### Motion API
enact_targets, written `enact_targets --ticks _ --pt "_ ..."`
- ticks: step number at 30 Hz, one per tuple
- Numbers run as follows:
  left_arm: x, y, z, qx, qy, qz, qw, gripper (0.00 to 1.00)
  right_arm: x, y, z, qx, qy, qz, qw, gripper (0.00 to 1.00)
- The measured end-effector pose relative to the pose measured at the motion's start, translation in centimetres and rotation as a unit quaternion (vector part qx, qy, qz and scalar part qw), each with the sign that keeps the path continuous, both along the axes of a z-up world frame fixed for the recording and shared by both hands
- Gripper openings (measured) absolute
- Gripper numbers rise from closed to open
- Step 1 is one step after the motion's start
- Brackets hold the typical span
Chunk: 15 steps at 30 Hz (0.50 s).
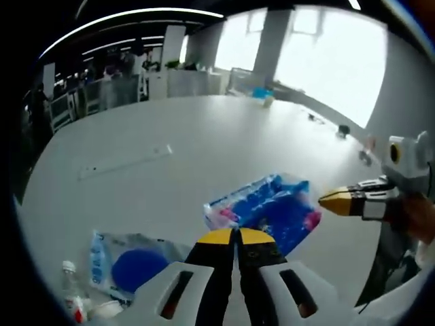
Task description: Arrange the tabletop items into an orderly group along one side of the table until the central work area is clear of visible clutter.
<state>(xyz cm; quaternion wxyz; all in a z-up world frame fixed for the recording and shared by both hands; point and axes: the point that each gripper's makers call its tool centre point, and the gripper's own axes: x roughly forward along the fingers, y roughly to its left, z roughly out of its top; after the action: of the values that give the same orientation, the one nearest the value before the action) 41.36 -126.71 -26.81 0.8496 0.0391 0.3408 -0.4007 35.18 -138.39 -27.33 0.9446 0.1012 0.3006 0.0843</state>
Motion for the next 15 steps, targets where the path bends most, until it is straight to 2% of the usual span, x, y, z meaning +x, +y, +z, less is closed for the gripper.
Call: enact_targets --ticks 15 --pt "0.9 -0.8 -3.1 0.014 0.028 0.004 0.9995 0.00 1.1 -0.9 -3.0 0.005 0.031 0.006 0.9995 0.00"
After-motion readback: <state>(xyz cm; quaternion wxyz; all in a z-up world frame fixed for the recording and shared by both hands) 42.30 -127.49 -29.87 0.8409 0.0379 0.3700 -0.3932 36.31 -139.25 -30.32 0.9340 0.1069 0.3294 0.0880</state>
